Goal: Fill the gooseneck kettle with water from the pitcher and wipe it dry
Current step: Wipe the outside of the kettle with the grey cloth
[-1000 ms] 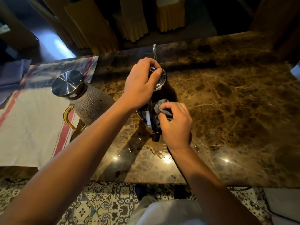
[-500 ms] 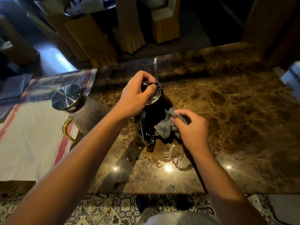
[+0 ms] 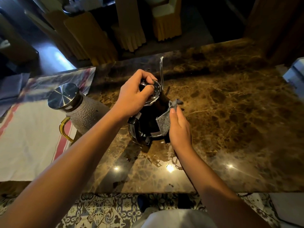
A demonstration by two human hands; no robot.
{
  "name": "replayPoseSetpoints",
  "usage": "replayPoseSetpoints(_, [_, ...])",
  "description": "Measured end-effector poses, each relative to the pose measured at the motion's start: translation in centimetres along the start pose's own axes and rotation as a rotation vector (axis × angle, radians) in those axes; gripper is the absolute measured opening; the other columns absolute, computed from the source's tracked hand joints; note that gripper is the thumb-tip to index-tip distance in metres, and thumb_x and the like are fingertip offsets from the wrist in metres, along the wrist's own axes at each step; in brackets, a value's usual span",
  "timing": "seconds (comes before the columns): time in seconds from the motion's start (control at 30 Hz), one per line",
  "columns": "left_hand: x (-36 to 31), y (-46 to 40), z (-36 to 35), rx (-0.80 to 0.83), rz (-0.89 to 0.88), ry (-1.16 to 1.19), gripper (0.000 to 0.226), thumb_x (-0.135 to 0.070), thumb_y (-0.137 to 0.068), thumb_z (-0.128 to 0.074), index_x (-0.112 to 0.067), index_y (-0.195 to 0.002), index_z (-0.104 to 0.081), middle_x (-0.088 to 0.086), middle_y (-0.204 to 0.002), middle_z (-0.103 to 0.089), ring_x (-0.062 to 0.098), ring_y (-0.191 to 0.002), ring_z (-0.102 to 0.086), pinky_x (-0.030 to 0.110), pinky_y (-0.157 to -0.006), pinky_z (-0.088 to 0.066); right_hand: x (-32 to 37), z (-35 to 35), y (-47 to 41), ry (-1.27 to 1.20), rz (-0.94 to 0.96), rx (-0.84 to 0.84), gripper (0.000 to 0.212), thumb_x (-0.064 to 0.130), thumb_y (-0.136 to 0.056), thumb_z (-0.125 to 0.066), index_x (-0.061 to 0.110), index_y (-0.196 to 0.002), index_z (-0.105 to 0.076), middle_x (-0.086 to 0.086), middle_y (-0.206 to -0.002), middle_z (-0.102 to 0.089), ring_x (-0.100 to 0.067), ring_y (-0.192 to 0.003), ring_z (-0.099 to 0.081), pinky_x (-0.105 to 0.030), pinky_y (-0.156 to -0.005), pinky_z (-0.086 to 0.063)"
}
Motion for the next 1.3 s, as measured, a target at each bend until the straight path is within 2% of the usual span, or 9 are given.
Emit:
replayPoseSetpoints(0.07, [-0.2,-0.4,0.0,0.026,0.02,0.034,0.006,-0.022,-0.089,-0.056,-0.028,-0.091,-0.054,-0.009,-0.109,-0.07,0.013,-0.105,-0.065,0.044,-0.098,-0.053,2.5,-0.5,-0.2,-0.045,0.142,0.026,0.05,0.037,-0.113,-0.034,0.023,-0.161,-0.034,0.006,-0.165,-0.037,-0.007,-0.153,-0.03,-0.023,-0.124,-0.023])
replayPoseSetpoints(0.2, [-0.3,-0.7,0.0,0.045,0.014,0.015,0.009,-0.02,-0.088,-0.054,-0.028,-0.092,-0.052,-0.005,-0.112,-0.067,0.009,-0.099,-0.063,0.035,-0.09,-0.052,5.4,-0.7,-2.2,-0.046,0.322,0.073,0.045,0.035,-0.112,-0.033,0.022,-0.153,-0.049,0.016,-0.138,-0.057,0.017,-0.122,-0.05,-0.003,-0.101,-0.035])
replayPoseSetpoints(0.3, [-0.2,-0.6,0.2,0.04,-0.039,-0.096,0.023,-0.024,-0.095,-0.054,-0.02,-0.117,-0.052,-0.008,-0.133,-0.056,0.0,-0.113,-0.055,0.024,-0.096,-0.046,4.6,-0.4,-3.6,-0.029,0.292,0.093,0.051,0.04,-0.111,-0.034,0.014,-0.148,-0.055,0.0,-0.144,-0.063,-0.006,-0.133,-0.056,-0.018,-0.111,-0.042])
replayPoseSetpoints(0.4, [-0.1,-0.7,0.3,0.045,-0.033,-0.143,0.041,-0.04,-0.101,-0.053,-0.019,-0.136,-0.05,-0.01,-0.142,-0.053,0.005,-0.127,-0.052,0.024,-0.105,-0.042,2.6,-0.1,-4.4,-0.011,0.175,0.1,0.053,0.045,-0.109,-0.035,0.013,-0.142,-0.061,-0.004,-0.141,-0.065,-0.017,-0.134,-0.058,-0.034,-0.114,-0.045])
replayPoseSetpoints(0.57, [-0.1,-0.8,0.1,0.049,0.013,-0.185,0.032,-0.035,-0.096,-0.05,-0.024,-0.124,-0.058,-0.008,-0.13,-0.062,0.012,-0.121,-0.057,0.041,-0.106,-0.047,0.5,1.6,-4.7,0.112,0.075,0.088,0.042,0.037,-0.112,-0.036,0.012,-0.124,-0.068,-0.005,-0.111,-0.069,-0.018,-0.103,-0.06,-0.029,-0.085,-0.042])
replayPoseSetpoints(0.77, [-0.1,-1.0,0.0,0.095,-0.022,-0.174,0.034,-0.034,-0.094,-0.047,-0.022,-0.12,-0.065,-0.01,-0.133,-0.066,0.008,-0.127,-0.058,0.045,-0.11,-0.046,2.9,1.0,-3.1,-0.016,0.208,0.084,0.035,0.03,-0.111,-0.041,0.016,-0.126,-0.07,-0.001,-0.113,-0.073,-0.018,-0.108,-0.068,-0.031,-0.09,-0.052])
replayPoseSetpoints(0.9, [0.1,-1.0,0.2,0.1,-0.034,-0.19,0.031,-0.037,-0.094,-0.046,-0.026,-0.117,-0.064,-0.009,-0.143,-0.06,0.01,-0.144,-0.043,0.046,-0.12,-0.034,5.2,0.0,-4.4,-0.123,0.232,0.145,0.038,0.038,-0.107,-0.043,0.014,-0.107,-0.072,-0.009,-0.103,-0.075,-0.026,-0.101,-0.07,-0.053,-0.092,-0.055])
replayPoseSetpoints(1.13, [-0.2,-0.9,0.3,0.104,-0.037,-0.212,0.026,-0.027,-0.096,-0.048,-0.028,-0.116,-0.063,-0.006,-0.152,-0.052,0.014,-0.155,-0.026,0.051,-0.124,-0.024,1.5,0.2,-4.9,-0.084,0.118,0.1,0.037,0.036,-0.111,-0.04,0.023,-0.129,-0.069,0.016,-0.111,-0.07,0.0,-0.11,-0.064,-0.032,-0.104,-0.051])
replayPoseSetpoints(1.3, [0.0,-0.8,0.3,0.201,-0.066,-0.144,0.028,-0.02,-0.095,-0.049,-0.027,-0.113,-0.068,-0.012,-0.153,-0.052,0.008,-0.156,-0.021,0.052,-0.126,-0.019,0.1,1.8,-2.1,0.043,0.241,-0.005,0.031,0.026,-0.11,-0.043,0.016,-0.123,-0.07,0.007,-0.114,-0.069,-0.007,-0.105,-0.063,-0.033,-0.092,-0.052])
Point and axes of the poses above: each hand's wrist, its own y-axis away from the middle knuckle, its own z-axis out of the back of the hand, x = y × z, the point moved 4 cm from there along -y, towards the middle knuckle
